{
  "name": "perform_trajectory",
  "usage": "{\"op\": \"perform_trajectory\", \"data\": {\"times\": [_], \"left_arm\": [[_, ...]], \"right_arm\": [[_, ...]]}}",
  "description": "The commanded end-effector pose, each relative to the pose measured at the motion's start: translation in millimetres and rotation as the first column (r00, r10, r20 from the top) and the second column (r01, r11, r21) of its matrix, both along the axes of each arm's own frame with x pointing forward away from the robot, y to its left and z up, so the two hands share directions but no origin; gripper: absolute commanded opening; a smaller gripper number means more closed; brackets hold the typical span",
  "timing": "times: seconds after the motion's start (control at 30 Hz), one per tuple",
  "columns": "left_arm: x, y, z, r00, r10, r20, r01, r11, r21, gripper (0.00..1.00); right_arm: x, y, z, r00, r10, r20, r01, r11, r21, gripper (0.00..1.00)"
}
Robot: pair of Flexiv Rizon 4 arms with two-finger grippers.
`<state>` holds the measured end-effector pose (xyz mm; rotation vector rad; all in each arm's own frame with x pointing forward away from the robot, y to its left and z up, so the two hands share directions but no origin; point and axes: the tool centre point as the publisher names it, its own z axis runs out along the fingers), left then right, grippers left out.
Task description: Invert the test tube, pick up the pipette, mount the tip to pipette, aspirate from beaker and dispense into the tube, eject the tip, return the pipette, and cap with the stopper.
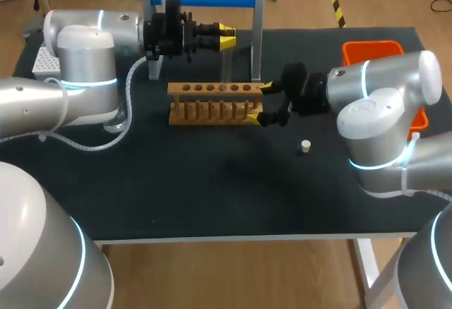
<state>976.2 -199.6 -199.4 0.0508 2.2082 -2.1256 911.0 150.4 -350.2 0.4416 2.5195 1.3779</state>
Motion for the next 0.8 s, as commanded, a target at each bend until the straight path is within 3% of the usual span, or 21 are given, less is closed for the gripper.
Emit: {"op": "perform_trajectory", "data": {"times": [0.03, 0.8], "left_arm": [[-2.0, 1.1, 0.8, 1.000, 0.006, 0.003, -0.006, 1.000, -0.003, 0.00], [-1.5, -1.8, -7.2, 1.000, 0.015, 0.003, -0.014, 1.000, -0.019, 0.00]], "right_arm": [[-0.1, -1.3, -0.3, 1.000, 0.002, 0.000, -0.002, 1.000, 0.003, 1.00], [-0.1, -1.3, -0.3, 1.000, 0.002, 0.000, -0.002, 1.000, 0.003, 1.00]]}}
